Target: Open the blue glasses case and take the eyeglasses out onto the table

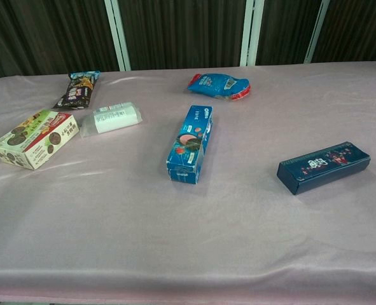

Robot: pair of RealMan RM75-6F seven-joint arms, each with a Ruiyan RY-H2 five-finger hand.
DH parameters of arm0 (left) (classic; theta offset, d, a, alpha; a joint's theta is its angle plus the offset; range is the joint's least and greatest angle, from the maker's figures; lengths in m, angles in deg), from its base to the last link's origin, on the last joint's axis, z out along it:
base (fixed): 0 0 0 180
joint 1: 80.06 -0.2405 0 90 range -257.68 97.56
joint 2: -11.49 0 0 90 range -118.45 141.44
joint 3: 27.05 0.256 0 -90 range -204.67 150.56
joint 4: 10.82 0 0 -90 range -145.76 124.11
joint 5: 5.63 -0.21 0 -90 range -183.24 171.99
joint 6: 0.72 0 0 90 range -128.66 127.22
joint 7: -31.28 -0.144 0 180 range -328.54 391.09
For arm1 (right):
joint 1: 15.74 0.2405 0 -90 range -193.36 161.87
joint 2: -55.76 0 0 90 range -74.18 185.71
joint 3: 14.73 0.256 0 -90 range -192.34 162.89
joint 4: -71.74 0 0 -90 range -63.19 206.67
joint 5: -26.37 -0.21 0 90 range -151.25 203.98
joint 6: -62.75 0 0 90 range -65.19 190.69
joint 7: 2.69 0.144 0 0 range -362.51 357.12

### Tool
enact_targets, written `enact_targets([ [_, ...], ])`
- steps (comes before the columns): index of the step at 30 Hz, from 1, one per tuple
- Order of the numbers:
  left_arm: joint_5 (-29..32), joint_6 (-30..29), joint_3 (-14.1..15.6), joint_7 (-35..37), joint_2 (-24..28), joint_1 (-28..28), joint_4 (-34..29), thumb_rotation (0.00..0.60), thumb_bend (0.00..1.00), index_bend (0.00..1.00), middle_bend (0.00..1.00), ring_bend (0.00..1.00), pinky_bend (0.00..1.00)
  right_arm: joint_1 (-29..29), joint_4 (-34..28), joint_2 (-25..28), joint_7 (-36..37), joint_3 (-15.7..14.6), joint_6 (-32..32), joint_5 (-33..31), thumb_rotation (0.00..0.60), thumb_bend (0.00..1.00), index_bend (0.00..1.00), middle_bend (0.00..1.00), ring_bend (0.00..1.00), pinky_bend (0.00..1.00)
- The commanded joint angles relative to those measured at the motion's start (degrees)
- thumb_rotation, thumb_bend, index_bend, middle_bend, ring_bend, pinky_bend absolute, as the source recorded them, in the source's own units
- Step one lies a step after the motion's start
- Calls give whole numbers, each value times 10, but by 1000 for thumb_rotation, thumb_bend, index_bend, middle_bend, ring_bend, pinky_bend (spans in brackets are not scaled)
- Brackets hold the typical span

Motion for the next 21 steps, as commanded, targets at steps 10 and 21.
enact_targets([
  [10, -6, 3, 2, 4, 2, 2, -1, 600, 362, 0, 0, 0, 0, 11, 8, -5, 1, 14, -19, -26, 600, 361, 62, 0, 0, 0],
  [21, 6, 16, -5, 11, 2, 9, -2, 600, 363, 0, 0, 0, 0, 152, 143, -45, 23, 79, -188, -70, 600, 360, 286, 0, 0, 0],
])
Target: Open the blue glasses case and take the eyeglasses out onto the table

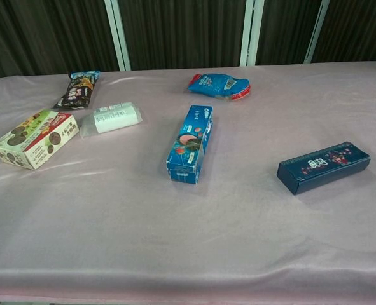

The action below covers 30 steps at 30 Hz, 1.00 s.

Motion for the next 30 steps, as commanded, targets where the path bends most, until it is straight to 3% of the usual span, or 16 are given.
enact_targets([
  [1, 4, 0, -3, -2, -1, 0, -1, 600, 362, 0, 0, 0, 0, 68, 65, -19, 14, 23, -82, -14, 600, 360, 308, 0, 0, 0],
  [7, 16, 3, -9, -5, -3, 1, -1, 600, 362, 0, 0, 0, 0, 118, 114, -38, 37, 15, -146, -7, 600, 402, 406, 0, 0, 0],
  [13, 17, 5, -8, -9, -5, 2, -1, 600, 362, 0, 0, 0, 0, 142, 142, -64, 42, 4, -173, -6, 600, 425, 442, 0, 0, 0],
  [30, 15, 1, -8, -4, -3, 1, 1, 600, 363, 0, 0, 0, 0, 170, 144, -96, 13, -12, -205, -24, 600, 477, 466, 0, 0, 0],
])
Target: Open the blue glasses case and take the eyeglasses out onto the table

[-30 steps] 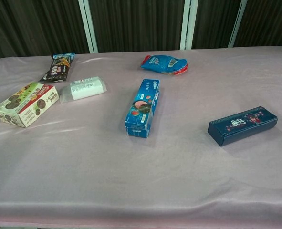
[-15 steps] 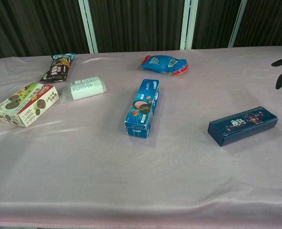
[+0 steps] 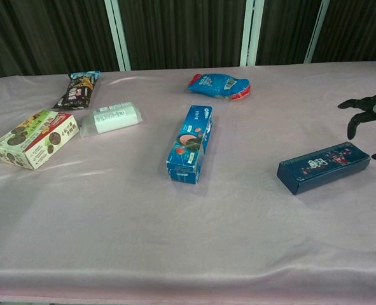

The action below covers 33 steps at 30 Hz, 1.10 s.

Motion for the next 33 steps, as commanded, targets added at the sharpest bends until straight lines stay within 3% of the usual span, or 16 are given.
enact_targets([
  [1, 0, -1, 0, 1, 0, 0, 0, 600, 363, 0, 0, 0, 0, 2, -6, -1, -2, -2, -2, -2, 600, 477, 465, 0, 0, 0],
  [24, -5, -6, 1, 9, 3, -2, 1, 600, 363, 0, 0, 0, 0, 15, -34, -7, -63, -7, -10, -43, 600, 480, 496, 0, 0, 0],
  [33, -7, -8, 2, 12, 5, -2, 1, 600, 363, 0, 0, 0, 0, 17, -36, -9, -84, -9, -9, -58, 600, 621, 540, 0, 0, 0],
])
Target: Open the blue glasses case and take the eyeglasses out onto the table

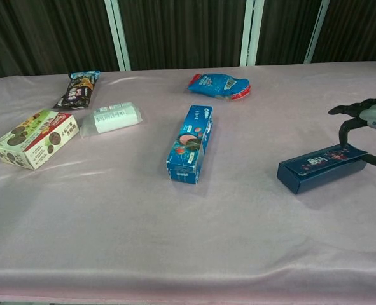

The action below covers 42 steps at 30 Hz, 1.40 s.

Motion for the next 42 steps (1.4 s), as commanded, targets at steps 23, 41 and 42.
enact_targets([
  [23, 8, 14, -1, -16, -7, 5, 1, 600, 363, 0, 0, 0, 0, 123, 55, -88, -204, 112, -68, -278, 600, 727, 419, 7, 0, 0],
  [41, 0, 0, 1, 2, 1, 0, 0, 600, 363, 0, 0, 0, 0, 38, -194, 84, -33, 17, -38, -107, 600, 402, 313, 0, 0, 0],
  [42, -1, 0, 2, 3, 1, 0, 0, 600, 363, 0, 0, 0, 0, 36, -198, 90, -24, 11, -41, -98, 600, 402, 325, 0, 0, 0],
])
